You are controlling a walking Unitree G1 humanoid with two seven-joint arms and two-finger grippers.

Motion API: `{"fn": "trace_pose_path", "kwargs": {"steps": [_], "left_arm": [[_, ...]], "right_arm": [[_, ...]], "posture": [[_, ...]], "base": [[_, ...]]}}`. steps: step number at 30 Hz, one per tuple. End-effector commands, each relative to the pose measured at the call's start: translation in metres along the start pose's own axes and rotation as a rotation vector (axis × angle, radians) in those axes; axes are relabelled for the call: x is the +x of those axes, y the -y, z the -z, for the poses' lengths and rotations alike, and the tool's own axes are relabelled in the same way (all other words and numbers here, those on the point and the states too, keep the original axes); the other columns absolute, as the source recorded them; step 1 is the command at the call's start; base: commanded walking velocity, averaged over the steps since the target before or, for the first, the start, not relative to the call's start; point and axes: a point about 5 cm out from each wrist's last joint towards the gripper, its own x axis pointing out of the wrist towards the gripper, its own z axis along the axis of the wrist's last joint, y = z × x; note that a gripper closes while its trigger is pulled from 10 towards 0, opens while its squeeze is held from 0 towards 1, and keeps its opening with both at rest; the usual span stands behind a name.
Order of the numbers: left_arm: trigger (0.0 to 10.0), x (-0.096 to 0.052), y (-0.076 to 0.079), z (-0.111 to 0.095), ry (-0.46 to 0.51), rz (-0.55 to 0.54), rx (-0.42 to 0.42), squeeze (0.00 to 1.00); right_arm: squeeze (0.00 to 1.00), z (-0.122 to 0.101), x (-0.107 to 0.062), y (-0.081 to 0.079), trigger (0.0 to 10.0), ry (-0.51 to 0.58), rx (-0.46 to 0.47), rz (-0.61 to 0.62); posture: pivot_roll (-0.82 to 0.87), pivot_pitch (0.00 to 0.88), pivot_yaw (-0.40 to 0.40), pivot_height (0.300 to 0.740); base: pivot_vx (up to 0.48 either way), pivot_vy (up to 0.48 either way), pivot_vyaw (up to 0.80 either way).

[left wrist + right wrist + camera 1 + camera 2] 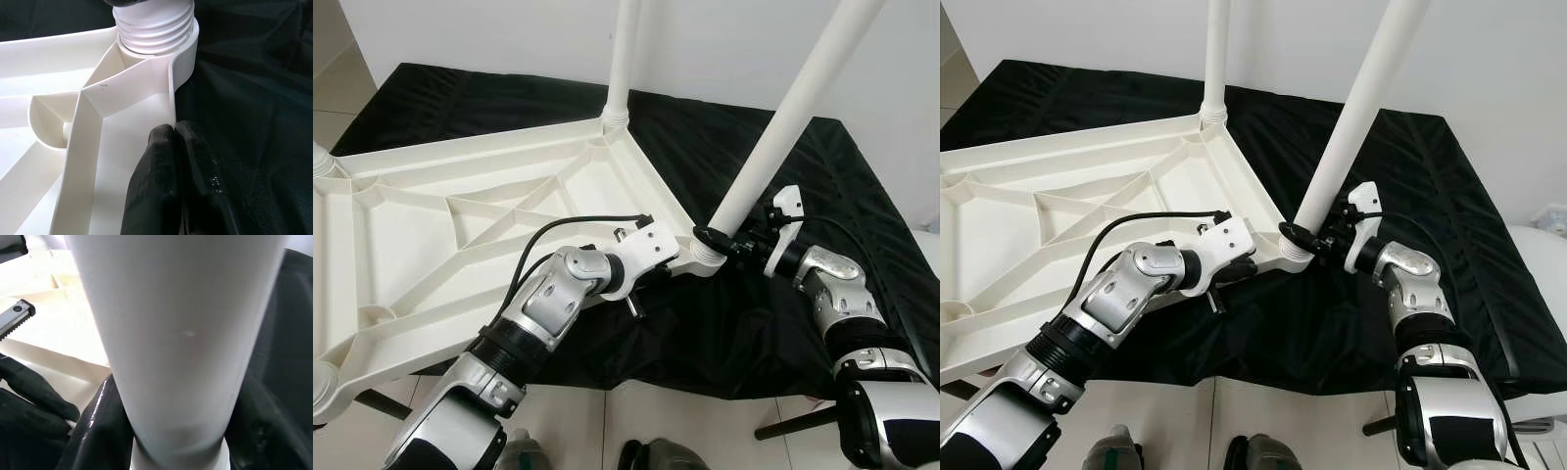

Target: Building children table

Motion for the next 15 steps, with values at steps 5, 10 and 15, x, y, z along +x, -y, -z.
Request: {"fn": "trace_pose_path", "kwargs": {"steps": [5,10,15], "left_arm": [[10.0,0.001,0.003,-0.005,0.017,0.027,0.011,0.00],[10.0,0.001,0.003,-0.005,0.018,0.026,0.008,0.00],[10.0,0.001,0.004,-0.005,0.017,0.026,0.004,0.00]], "right_arm": [[0.00,0.003,-0.007,0.006,10.0,-0.034,0.009,0.037],[0.00,0.001,-0.003,0.002,10.0,-0.003,0.030,0.058],[0.00,-0.004,0.006,-0.007,10.0,0.054,0.042,0.086]], "posture": [[0.05,0.021,-0.094,0.740],[0.05,0.026,-0.098,0.740],[0.05,0.036,-0.100,0.740]], "base": [[0.000,0.000,0.00],[0.000,0.000,0.00],[0.000,0.000,0.00]]}}
